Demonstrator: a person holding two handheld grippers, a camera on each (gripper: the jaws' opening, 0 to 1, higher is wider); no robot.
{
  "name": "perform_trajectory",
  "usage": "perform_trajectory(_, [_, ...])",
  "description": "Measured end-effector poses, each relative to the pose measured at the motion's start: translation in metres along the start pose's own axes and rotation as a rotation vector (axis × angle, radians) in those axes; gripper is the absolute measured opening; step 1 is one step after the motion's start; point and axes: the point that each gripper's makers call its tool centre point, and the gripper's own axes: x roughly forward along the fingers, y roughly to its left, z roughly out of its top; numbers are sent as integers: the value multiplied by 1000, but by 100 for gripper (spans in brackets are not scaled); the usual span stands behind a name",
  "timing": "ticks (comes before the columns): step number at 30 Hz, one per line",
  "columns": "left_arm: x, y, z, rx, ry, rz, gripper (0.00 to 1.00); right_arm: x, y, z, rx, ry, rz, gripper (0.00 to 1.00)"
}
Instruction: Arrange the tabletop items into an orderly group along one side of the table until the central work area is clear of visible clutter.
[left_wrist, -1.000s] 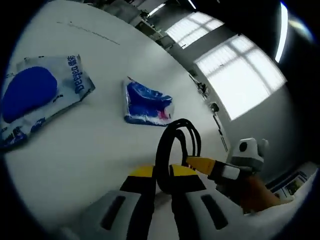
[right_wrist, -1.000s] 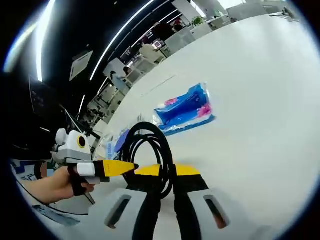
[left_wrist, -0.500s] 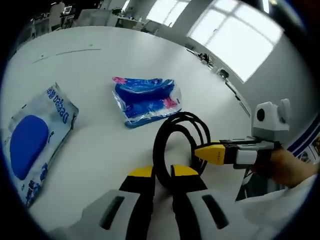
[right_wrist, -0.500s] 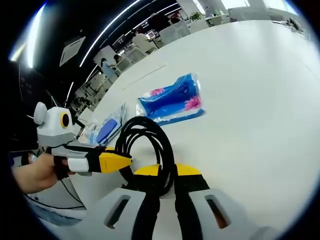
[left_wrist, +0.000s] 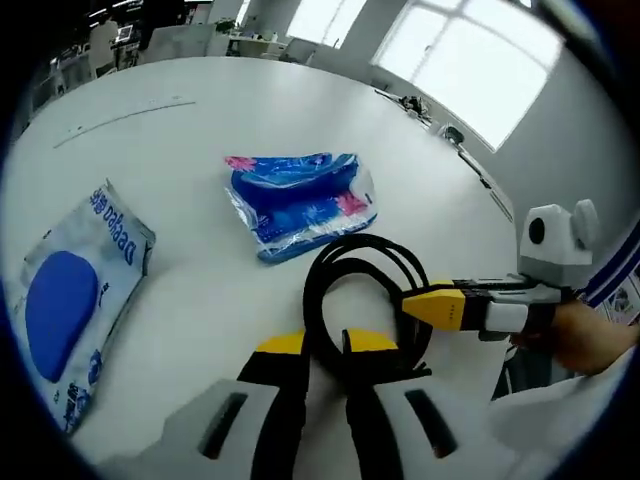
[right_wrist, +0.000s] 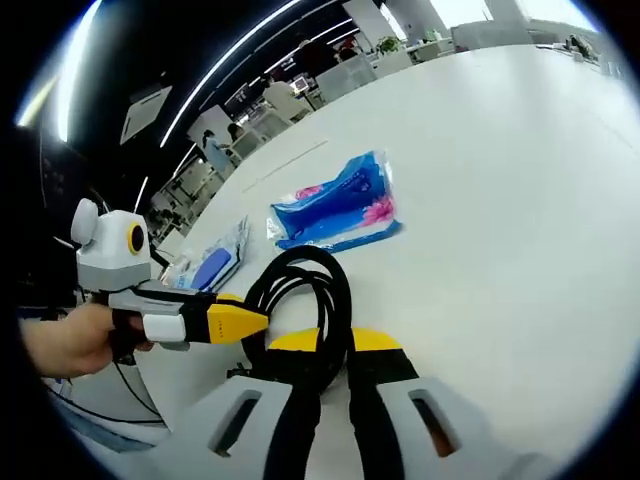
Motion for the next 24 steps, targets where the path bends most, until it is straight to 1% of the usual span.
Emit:
perform_trajectory(2, [0, 0, 0, 12, -3, 0, 10, 0, 1, 0, -23, 1, 7, 6])
perform_trajectory(5, [1, 0, 0, 15, -4, 0, 9, 0, 0, 0, -25, 0, 9, 6])
perform_trajectory(9, [2, 0, 1, 20, -6, 5, 8, 0, 1, 1, -21, 13, 12, 7])
perform_trajectory(11, [2, 2, 1, 11, -11, 11, 7, 0, 1, 2, 2, 19, 12, 9])
perform_trajectory(12, [2, 2, 1, 7, -13, 12, 7, -2, 3, 1, -6, 27, 9, 11])
perform_trajectory(13, [2, 2, 1, 6, -17, 14, 6, -3, -1, 4, -93, 29, -16, 13])
perform_trajectory(14, [2, 3, 1, 7, -18, 15, 5, -4, -3, 5, -114, 25, -26, 17])
perform_trajectory(15, [3, 4, 1, 25, -23, 24, 3, -7, 0, 8, -153, 19, -35, 19])
perform_trajectory(16, [4, 4, 1, 30, -23, 27, 3, -9, 2, 10, -162, 10, -34, 21])
perform_trajectory(17, [4, 4, 1, 34, -24, 28, 2, -11, 5, 13, -162, -2, -36, 21])
perform_trajectory(18, [4, 4, 1, 38, -24, 29, 2, -15, 7, 19, -196, -29, -42, 20])
perform_trajectory(20, [4, 3, 1, 45, -26, 33, 2, -20, 12, 27, -289, -49, -45, 17])
perform_trajectory(21, [4, 4, 1, 43, -28, 35, 2, -23, 16, 29, -356, -55, -41, 14])
perform_trajectory(23, [4, 4, 1, 37, -34, 36, 2, -24, 24, 27, -436, -41, -20, 5])
perform_trajectory(24, [4, 4, 1, 33, -36, 35, 2, -22, 30, 18, -478, 1, 7, 1])
